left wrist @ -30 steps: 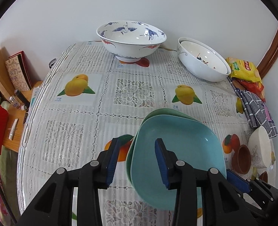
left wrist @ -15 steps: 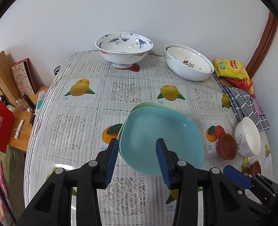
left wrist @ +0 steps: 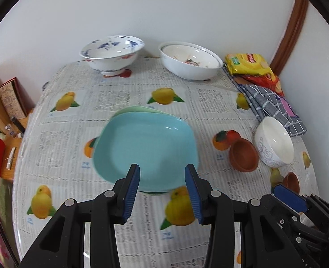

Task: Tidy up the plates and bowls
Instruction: 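Open both grippers to release the blue plate, then pull both grippers back and move them toward the terracotta bowls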

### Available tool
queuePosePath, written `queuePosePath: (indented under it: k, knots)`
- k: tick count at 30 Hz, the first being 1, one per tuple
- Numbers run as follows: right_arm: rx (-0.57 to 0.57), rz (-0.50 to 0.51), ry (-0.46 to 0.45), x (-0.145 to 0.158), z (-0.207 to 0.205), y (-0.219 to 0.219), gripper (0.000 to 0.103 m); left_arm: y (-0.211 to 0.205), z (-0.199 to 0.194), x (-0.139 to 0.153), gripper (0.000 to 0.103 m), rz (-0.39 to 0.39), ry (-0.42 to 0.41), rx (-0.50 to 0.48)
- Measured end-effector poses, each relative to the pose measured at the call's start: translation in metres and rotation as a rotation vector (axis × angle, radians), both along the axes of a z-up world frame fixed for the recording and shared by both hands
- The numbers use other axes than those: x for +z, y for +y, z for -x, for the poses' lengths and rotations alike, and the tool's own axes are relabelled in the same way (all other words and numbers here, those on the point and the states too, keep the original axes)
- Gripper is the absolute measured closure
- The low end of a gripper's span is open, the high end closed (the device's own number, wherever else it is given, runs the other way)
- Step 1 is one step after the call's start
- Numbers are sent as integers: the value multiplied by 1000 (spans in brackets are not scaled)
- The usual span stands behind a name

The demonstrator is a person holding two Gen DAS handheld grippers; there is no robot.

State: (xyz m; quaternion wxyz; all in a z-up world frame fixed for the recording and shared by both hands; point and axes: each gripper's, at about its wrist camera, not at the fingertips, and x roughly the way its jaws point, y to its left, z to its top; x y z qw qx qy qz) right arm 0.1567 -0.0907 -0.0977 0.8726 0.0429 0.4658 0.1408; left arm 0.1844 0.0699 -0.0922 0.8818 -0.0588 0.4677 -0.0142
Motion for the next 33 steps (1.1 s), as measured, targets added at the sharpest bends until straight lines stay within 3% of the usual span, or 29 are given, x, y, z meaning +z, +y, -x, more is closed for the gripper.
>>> queuePosePath:
  k: [7, 12, 22, 28, 33]
  knots:
    - [-67, 18, 29, -17, -8, -34, 67, -29, -15, -23, 64, -33, 47, -51]
    - [-107, 13, 53, -28, -13, -53, 67, -27, -21, -37, 83, -7, 82, -49]
    - [-146, 3, 66, -34, -13, -74, 67, -21, -19, -41, 83, -3, 112, -24]
    - [-161, 28, 45, -24, -6, -90, 67, -35, -13, -25, 73, -31, 74, -41]
    - [-189, 67, 10, -14, 4, -107, 63, -55, -6, -11, 73, -44, 40, -68]
